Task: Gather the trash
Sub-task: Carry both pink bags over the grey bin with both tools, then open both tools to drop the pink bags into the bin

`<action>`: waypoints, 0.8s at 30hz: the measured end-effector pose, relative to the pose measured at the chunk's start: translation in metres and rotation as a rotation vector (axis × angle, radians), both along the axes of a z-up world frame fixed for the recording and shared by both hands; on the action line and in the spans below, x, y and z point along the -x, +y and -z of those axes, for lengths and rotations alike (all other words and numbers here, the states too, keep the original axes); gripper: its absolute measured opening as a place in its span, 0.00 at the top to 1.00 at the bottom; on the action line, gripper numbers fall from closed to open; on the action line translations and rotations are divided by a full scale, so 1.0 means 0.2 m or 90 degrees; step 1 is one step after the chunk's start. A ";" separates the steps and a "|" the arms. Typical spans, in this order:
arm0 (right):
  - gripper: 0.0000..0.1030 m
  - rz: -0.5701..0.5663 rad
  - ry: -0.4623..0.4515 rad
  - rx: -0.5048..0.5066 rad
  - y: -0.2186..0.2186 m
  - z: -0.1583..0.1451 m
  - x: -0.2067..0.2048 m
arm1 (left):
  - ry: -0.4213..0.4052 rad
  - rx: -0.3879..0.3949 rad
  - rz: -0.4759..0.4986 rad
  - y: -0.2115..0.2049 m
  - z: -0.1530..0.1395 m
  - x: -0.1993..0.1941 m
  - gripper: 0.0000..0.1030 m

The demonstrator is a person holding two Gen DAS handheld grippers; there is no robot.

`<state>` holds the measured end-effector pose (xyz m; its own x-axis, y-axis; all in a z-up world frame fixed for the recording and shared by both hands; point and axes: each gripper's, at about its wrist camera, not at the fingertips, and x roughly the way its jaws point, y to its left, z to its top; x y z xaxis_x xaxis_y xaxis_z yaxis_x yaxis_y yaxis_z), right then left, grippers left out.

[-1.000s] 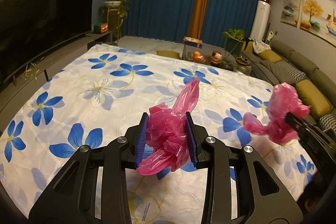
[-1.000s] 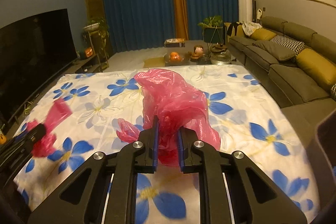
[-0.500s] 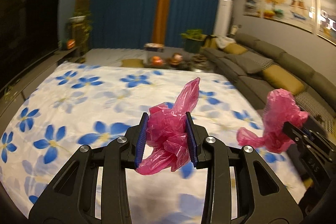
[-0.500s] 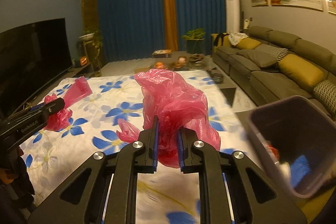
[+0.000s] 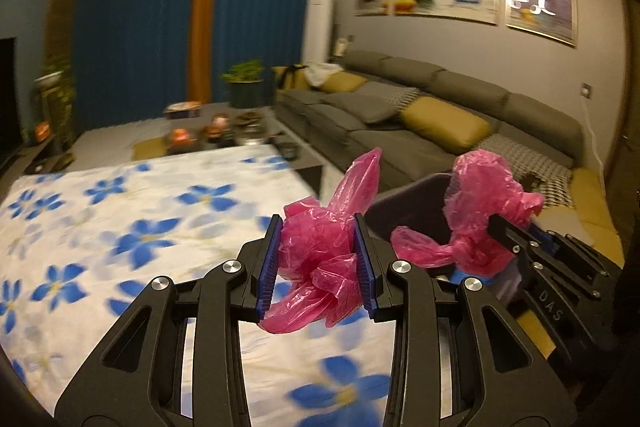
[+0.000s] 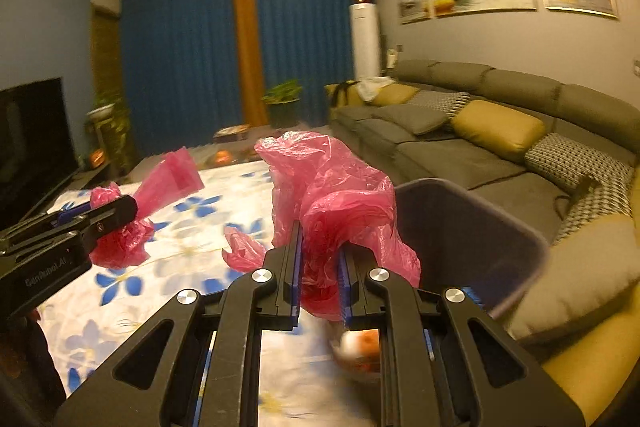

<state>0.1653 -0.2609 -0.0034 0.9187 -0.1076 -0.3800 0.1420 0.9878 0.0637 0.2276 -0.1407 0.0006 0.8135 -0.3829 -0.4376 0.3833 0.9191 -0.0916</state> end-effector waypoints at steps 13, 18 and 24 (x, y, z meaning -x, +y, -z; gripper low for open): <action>0.80 0.071 -0.020 -0.030 -0.34 0.01 0.01 | 0.016 0.045 0.131 -0.45 0.05 -0.11 0.66; 0.73 0.075 -0.016 -0.042 -0.36 0.03 -0.01 | 0.026 0.052 0.166 -0.51 0.09 -0.14 0.55; 0.65 0.081 -0.007 -0.044 -0.36 0.05 -0.02 | 0.042 0.079 0.161 -0.48 0.12 -0.17 0.29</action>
